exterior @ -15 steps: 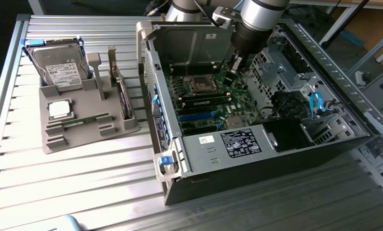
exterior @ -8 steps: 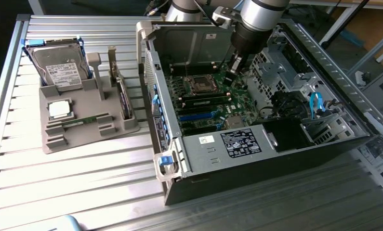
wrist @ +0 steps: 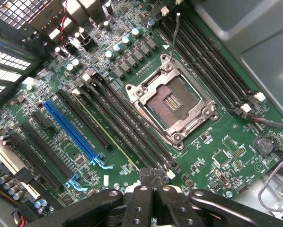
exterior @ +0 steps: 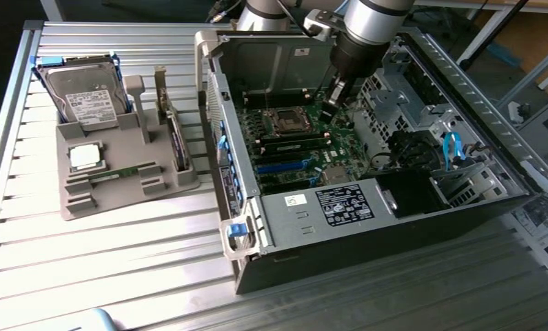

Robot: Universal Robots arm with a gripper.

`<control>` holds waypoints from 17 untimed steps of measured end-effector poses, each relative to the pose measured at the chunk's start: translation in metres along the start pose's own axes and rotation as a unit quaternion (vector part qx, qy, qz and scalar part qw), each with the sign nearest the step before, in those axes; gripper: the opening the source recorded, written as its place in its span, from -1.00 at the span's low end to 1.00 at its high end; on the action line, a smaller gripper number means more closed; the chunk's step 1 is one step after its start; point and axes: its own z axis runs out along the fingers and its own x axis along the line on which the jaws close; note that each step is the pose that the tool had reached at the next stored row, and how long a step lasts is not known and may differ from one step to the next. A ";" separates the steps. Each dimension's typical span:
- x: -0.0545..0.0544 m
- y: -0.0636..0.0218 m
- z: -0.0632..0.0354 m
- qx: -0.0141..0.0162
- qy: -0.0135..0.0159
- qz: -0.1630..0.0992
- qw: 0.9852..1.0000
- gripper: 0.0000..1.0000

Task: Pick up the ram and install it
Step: 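Press down the ram until it locks into place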

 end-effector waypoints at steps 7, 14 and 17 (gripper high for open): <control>0.000 0.0000 0.0001 0.000 0.000 0.011 1.000 -0.79; 0.000 0.0000 0.0002 -0.001 0.000 0.023 1.000 -0.79; 0.000 0.0000 0.0002 -0.001 0.000 0.027 1.000 -0.79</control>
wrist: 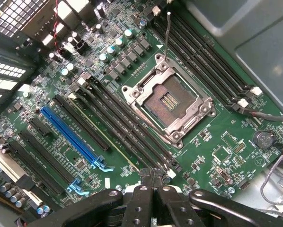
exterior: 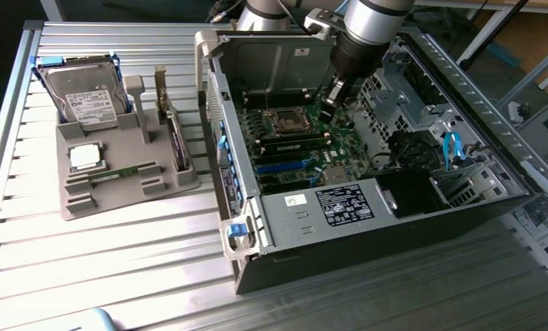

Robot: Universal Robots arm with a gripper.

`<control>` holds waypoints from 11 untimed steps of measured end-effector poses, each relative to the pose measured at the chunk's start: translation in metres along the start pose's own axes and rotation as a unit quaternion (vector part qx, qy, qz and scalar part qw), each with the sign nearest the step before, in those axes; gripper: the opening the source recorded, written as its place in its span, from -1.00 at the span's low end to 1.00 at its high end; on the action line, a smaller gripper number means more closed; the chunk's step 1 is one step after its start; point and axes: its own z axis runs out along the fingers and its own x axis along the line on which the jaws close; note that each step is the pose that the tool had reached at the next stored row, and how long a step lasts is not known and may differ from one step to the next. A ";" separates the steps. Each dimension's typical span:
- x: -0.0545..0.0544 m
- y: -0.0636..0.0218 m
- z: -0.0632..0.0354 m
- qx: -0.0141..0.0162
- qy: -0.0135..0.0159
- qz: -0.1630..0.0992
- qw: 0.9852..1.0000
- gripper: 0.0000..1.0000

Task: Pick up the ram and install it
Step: 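Press down the ram until it locks into place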

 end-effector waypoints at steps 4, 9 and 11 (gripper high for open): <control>0.000 0.0000 0.0000 0.000 0.000 0.007 1.000 -0.79; 0.000 0.0000 0.0001 0.000 0.000 0.015 1.000 -0.79; 0.000 0.0000 0.0001 0.000 0.000 0.018 1.000 -0.79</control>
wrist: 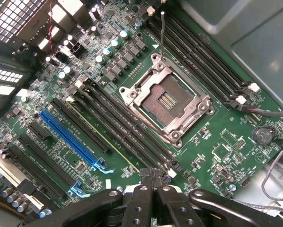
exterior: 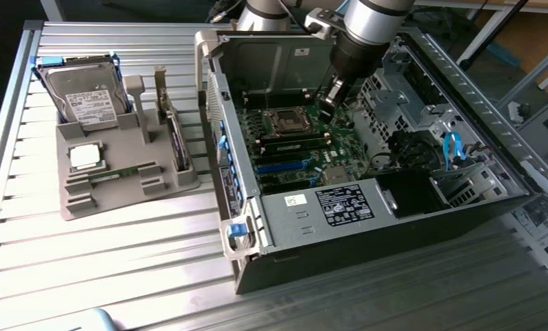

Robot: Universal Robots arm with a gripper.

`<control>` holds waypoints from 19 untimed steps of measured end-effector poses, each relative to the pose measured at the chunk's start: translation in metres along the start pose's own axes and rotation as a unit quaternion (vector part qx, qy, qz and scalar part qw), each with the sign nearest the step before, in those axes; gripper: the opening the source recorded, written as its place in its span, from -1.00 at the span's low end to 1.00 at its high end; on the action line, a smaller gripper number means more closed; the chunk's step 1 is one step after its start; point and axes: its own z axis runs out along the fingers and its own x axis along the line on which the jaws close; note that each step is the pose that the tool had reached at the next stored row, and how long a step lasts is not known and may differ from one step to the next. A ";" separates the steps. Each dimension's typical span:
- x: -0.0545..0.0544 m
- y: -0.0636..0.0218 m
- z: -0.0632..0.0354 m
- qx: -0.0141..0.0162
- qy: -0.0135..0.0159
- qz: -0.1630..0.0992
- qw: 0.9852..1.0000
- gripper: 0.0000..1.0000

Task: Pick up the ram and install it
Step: 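Press down the ram until it locks into place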

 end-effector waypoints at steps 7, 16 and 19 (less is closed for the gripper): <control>0.000 0.0000 0.0000 0.000 0.000 0.015 1.000 -0.79; 0.000 0.0000 0.0001 -0.001 0.000 0.032 0.999 -0.79; 0.000 0.0000 0.0001 -0.001 0.000 0.037 0.999 -0.79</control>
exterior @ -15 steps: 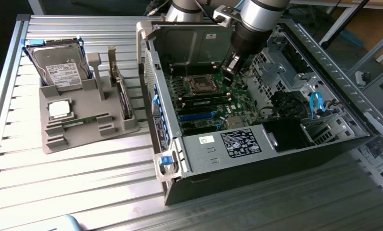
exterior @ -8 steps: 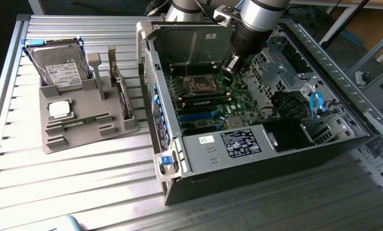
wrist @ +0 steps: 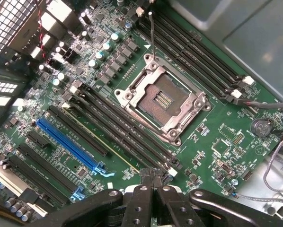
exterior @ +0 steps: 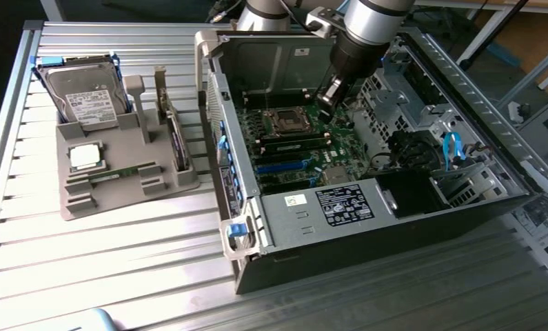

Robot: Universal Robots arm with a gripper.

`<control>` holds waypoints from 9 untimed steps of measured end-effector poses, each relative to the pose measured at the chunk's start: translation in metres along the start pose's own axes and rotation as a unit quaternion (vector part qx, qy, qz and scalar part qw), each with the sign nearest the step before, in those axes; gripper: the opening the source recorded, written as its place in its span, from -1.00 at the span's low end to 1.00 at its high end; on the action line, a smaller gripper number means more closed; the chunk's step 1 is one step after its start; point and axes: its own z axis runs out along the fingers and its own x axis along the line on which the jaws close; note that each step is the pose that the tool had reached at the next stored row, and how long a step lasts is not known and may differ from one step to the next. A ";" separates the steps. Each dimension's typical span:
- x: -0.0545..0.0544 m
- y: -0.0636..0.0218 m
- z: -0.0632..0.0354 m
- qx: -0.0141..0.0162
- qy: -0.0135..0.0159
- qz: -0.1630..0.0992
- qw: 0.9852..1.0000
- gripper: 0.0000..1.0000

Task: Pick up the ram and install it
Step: 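Press down the ram until it locks into place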

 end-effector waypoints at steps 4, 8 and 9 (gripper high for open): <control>0.000 0.0000 0.0001 0.000 0.000 0.008 1.000 -0.79; 0.000 0.0000 0.0001 0.000 0.000 0.018 1.000 -0.79; 0.000 0.0000 0.0001 0.000 0.000 0.020 1.000 -0.79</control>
